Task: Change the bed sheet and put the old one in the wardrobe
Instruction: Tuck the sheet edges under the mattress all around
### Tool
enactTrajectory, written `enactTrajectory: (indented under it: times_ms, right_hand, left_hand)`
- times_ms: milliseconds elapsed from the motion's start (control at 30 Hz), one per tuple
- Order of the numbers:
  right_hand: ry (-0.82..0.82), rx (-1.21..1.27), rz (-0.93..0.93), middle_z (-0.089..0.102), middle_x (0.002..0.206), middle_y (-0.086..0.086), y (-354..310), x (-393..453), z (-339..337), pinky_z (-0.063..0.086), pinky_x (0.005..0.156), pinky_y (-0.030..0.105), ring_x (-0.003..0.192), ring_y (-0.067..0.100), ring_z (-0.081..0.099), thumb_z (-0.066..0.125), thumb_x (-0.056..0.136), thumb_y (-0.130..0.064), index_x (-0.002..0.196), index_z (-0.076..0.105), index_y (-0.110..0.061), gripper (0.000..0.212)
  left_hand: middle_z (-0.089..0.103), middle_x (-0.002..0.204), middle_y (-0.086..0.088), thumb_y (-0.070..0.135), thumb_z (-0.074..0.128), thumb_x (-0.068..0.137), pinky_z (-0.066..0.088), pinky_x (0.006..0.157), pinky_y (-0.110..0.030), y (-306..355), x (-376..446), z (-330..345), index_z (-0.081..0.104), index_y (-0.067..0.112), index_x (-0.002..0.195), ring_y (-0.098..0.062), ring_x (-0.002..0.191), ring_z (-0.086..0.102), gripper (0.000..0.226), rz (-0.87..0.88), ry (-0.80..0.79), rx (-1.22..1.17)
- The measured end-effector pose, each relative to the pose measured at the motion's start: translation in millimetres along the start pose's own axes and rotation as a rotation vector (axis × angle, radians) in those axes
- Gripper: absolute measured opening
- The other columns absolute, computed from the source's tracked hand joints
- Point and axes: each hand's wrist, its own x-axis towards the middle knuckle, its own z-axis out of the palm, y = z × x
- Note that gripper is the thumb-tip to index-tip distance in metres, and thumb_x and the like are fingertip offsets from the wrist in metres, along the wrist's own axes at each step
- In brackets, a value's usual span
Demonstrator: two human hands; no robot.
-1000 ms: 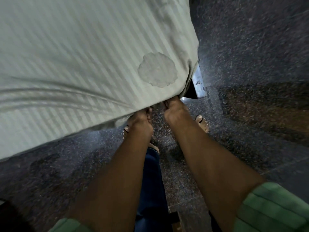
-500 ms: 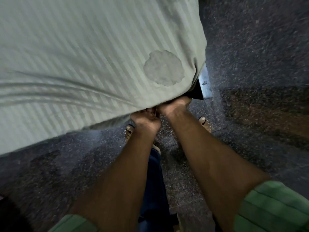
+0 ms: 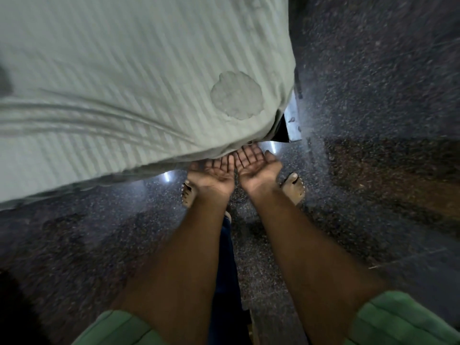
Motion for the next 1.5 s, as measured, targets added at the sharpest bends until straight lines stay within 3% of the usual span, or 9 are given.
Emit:
enactTrajectory:
  times_ms: [167,300,400,500,733,900,1133,1400,1500]
  right_hand:
    - [0.082,-0.270,0.023,0.070,0.125,0.017,-13,-26,-25,0.056,0.094,0.041,0.113,0.031,0.068,0.028,0.108,-0.033,0.141,0.051,-0.011,0.046]
    - [0.110,-0.597,-0.005,0.074,0.103,0.014,-16,-42,-37,0.053,0.058,0.030,0.072,0.023,0.068,0.041,0.104,-0.016,0.109,0.063,-0.012,0.023]
    - [0.059,-0.739,-0.051,0.071,0.073,0.004,-38,-63,-35,0.050,0.049,0.021,0.053,0.012,0.064,0.054,0.098,-0.011,0.084,0.070,-0.015,0.022]
    - [-0.008,-0.816,-0.127,0.073,0.069,0.000,-71,-100,-35,0.054,0.051,0.020,0.058,0.011,0.067,0.056,0.094,-0.006,0.085,0.076,-0.016,0.025]
    - [-0.072,-1.056,-0.337,0.077,0.081,0.004,-170,-204,-12,0.063,0.080,0.048,0.080,0.027,0.074,0.057,0.083,-0.021,0.074,0.074,-0.023,0.019]
    - [-0.150,-1.212,-0.479,0.077,0.082,0.002,-220,-282,28,0.062,0.079,0.047,0.082,0.028,0.073,0.046,0.067,-0.029,0.072,0.072,-0.024,0.027]
    - [-0.311,-1.489,-0.630,0.075,0.092,0.009,-262,-365,101,0.058,0.079,0.041,0.089,0.030,0.069,0.053,0.087,-0.024,0.084,0.072,-0.016,0.020]
    - [-0.440,-1.735,-0.773,0.074,0.090,0.003,-315,-378,235,0.043,0.067,0.028,0.089,0.026,0.069,0.057,0.087,-0.016,0.075,0.064,-0.021,0.015]
    - [-0.433,-1.832,-0.825,0.075,0.095,0.004,-348,-369,301,0.049,0.071,0.029,0.092,0.027,0.069,0.059,0.089,-0.020,0.081,0.068,-0.019,0.011]
  left_hand:
    - [0.066,0.131,-0.010,0.053,0.041,0.099,0.046,0.112,-0.036,-12,-25,-3,0.059,0.008,0.138,-0.023,0.124,0.062,0.062,-0.054,0.095,0.150]
    - [0.069,0.115,-0.002,0.039,0.042,0.103,0.050,0.091,-0.026,-30,-59,-7,0.068,0.017,0.117,-0.014,0.098,0.066,0.037,-0.065,0.160,0.317]
    - [0.073,0.092,0.002,0.030,0.049,0.099,0.048,0.075,-0.026,-45,-87,3,0.070,0.022,0.092,-0.013,0.080,0.066,0.024,-0.081,0.085,0.326]
    - [0.073,0.086,0.004,0.030,0.050,0.099,0.048,0.072,-0.025,-59,-132,24,0.070,0.023,0.087,-0.012,0.076,0.066,0.025,-0.088,0.056,0.381]
    - [0.071,0.086,0.007,0.026,0.049,0.105,0.043,0.055,-0.018,-74,-260,118,0.066,0.025,0.103,-0.002,0.064,0.063,0.017,0.124,-0.059,0.802]
    - [0.069,0.075,-0.002,0.012,0.053,0.102,0.041,0.042,-0.018,-67,-347,175,0.070,0.014,0.101,-0.013,0.056,0.059,0.017,0.340,-0.138,0.904]
    - [0.068,0.082,-0.009,0.000,0.050,0.097,0.043,0.043,-0.012,-39,-417,237,0.070,0.005,0.105,-0.015,0.068,0.062,0.022,0.526,-0.221,0.963]
    - [0.074,0.091,-0.012,-0.003,0.052,0.090,0.045,0.049,-0.015,4,-408,346,0.072,0.008,0.101,-0.017,0.072,0.066,0.026,0.655,-0.173,0.816]
    - [0.072,0.089,-0.012,-0.001,0.049,0.093,0.045,0.049,-0.014,14,-397,406,0.071,0.008,0.100,-0.017,0.072,0.063,0.025,0.660,-0.132,0.711]
